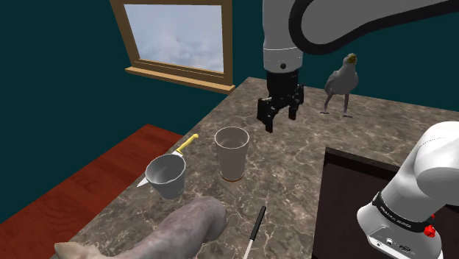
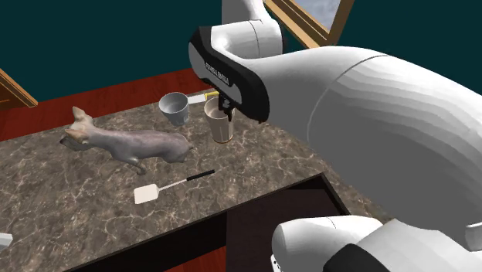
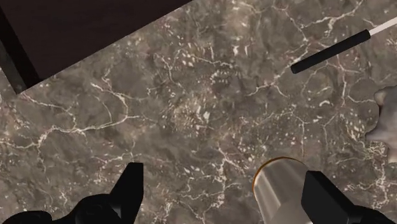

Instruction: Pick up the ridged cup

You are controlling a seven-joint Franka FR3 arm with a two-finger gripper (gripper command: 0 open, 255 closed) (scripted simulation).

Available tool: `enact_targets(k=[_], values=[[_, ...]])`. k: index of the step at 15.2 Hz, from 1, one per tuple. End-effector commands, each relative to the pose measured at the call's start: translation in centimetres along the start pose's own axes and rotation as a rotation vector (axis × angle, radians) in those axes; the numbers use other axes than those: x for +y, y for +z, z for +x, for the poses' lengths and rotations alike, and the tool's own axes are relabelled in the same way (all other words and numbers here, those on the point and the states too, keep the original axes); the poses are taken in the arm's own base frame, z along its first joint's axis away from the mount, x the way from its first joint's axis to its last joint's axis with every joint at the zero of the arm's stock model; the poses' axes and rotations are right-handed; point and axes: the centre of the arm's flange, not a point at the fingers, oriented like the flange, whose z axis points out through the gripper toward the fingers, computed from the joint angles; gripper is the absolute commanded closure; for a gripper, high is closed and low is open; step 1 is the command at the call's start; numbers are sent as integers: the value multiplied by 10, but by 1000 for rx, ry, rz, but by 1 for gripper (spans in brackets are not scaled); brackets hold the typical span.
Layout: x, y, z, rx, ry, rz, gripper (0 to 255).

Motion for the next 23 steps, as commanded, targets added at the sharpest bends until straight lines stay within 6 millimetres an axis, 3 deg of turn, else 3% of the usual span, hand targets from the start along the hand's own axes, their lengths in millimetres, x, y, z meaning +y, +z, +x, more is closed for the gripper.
enact_targets(k=[1, 13, 21, 23], values=[[-24, 6, 15, 14, 13, -5, 0], [-164, 34, 85, 95, 82, -49, 0], [-169, 74, 92, 96, 83, -50, 0], [-169, 74, 92, 96, 83, -50, 0]])
